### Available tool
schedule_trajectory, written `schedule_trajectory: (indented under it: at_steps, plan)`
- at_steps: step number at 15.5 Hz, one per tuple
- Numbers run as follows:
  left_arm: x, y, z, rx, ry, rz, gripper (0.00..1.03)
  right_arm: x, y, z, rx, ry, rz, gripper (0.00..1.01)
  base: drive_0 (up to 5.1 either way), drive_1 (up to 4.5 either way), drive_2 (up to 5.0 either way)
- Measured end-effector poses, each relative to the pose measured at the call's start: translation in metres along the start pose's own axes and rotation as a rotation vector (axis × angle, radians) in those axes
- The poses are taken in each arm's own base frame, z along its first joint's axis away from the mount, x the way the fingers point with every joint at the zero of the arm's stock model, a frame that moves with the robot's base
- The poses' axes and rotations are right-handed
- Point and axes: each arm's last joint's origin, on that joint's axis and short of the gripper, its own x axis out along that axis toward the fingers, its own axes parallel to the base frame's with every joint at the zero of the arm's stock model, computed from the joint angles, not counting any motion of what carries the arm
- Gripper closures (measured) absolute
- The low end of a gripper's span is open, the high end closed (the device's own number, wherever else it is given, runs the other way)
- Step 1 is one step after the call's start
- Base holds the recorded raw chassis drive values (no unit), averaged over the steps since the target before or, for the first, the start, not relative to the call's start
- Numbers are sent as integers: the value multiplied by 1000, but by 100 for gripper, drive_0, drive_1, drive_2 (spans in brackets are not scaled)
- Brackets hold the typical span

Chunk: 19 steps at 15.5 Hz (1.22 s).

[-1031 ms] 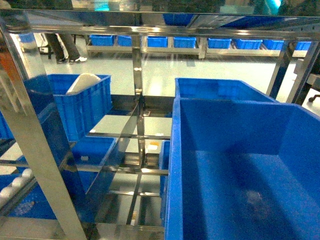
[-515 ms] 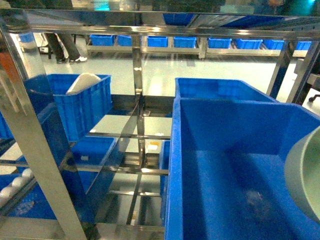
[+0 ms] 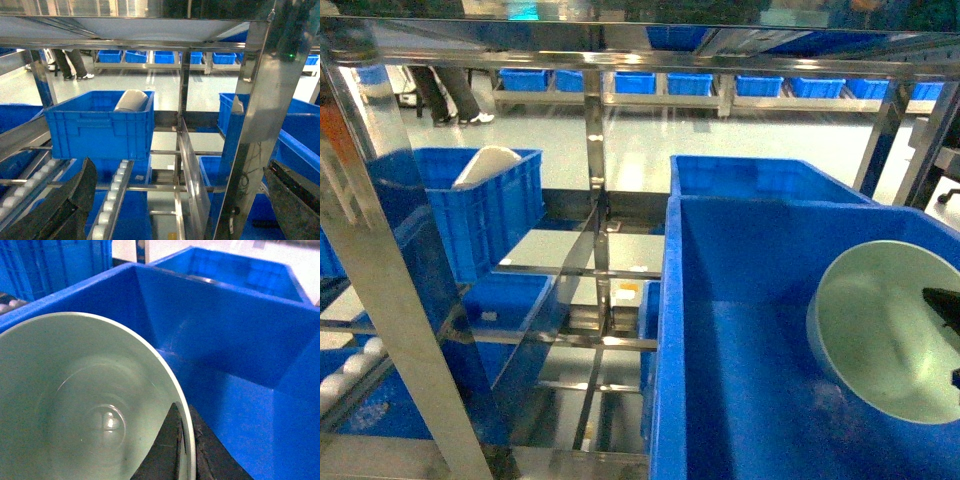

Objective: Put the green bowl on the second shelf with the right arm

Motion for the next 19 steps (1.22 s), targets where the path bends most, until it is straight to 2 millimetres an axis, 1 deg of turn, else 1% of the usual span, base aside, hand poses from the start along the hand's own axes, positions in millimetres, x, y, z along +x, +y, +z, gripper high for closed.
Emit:
schedule_trajectory:
  at_steps: [1,2,3,4,8,9,12,15,16,18,19]
  plan:
    - [0,0,0,0,0,0,5,10,-2,0,4,27,10,99,0,0,0]
    - [0,0,0,0,0,0,5,51,-18,3,32,124,45,99,0,0,0]
    - [0,0,0,0,0,0,5,85,-39,13,38,181,59,99,0,0,0]
    - [0,0,0,0,0,0,5,96,-45,15,14,194,75,99,0,0,0]
    - [0,0,0,0,0,0,5,111,-47,-7,-5,273,138,99,0,0,0]
    - [0,0,0,0,0,0,5,113,-47,-9,-11,263,149,99,0,0,0]
    - [0,0,0,0,0,0,5,121,-43,-6,-23,245,167,99,0,0,0]
    - [0,0,0,0,0,0,5,124,-40,-8,-22,246,171,60,0,0,0]
    - [0,0,0,0,0,0,5,124,-41,-7,-27,232,166,51,0,0,0]
    - [0,0,0,0,0,0,5,114,-49,-13,-3,220,135,25,0,0,0]
    - [0,0,0,0,0,0,5,108,-53,-15,18,219,115,16,0,0,0]
